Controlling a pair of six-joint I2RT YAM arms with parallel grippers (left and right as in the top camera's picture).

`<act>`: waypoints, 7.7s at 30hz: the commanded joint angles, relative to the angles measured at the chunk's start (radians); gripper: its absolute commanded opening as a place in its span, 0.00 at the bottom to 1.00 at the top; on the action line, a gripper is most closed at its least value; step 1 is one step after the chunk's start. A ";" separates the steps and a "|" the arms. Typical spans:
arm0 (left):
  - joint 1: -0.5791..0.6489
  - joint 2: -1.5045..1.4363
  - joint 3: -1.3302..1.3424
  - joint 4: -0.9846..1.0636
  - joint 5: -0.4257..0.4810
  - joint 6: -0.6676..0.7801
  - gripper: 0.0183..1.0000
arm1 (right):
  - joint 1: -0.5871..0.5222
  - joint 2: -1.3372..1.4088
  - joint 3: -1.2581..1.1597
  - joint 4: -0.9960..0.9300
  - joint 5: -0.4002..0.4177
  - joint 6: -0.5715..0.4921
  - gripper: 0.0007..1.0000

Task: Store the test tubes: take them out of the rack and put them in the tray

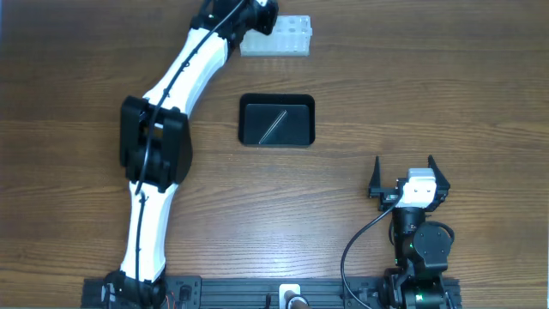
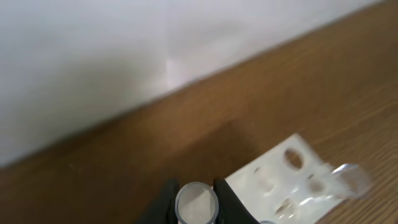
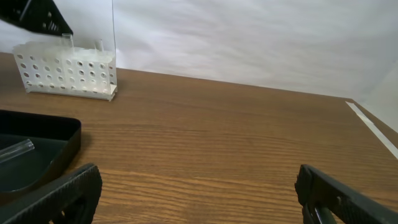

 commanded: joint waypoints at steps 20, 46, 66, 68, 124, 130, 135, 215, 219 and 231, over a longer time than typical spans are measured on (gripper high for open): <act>-0.059 -0.351 0.003 -0.602 -0.243 -0.385 0.09 | -0.007 -0.003 -0.005 -0.004 0.009 -0.005 0.99; -0.150 -0.104 0.001 -0.914 -0.273 -0.654 0.14 | -0.007 -0.003 -0.005 -0.004 0.009 -0.005 0.99; -0.156 -0.020 0.001 -0.954 -0.284 -0.622 0.14 | -0.007 -0.003 -0.005 -0.004 0.009 -0.005 0.99; -0.157 -0.016 0.001 -0.955 -0.284 -0.618 0.14 | -0.007 -0.003 -0.005 -0.004 0.009 -0.005 0.99; 0.068 -0.891 -0.355 -0.293 -0.546 -0.194 0.89 | -0.007 -0.003 -0.005 -0.004 0.009 -0.005 0.99; 0.168 -1.173 -0.748 -0.084 -0.444 -0.114 0.91 | -0.007 -0.003 -0.005 -0.004 0.009 -0.005 0.99; 0.214 -1.440 -1.102 0.108 -0.343 -0.034 0.94 | -0.007 -0.003 -0.005 -0.004 0.009 -0.005 0.99; 0.340 -2.395 -2.146 0.261 -0.058 -0.013 1.00 | -0.007 -0.003 -0.005 -0.004 0.009 -0.005 0.99; 0.340 -2.395 -2.146 0.261 -0.059 -0.013 1.00 | -0.007 -0.003 -0.005 -0.004 0.009 -0.005 0.99; 0.340 -2.395 -2.146 0.261 -0.059 -0.013 1.00 | 0.000 -0.003 -0.005 -0.003 0.010 -0.005 0.99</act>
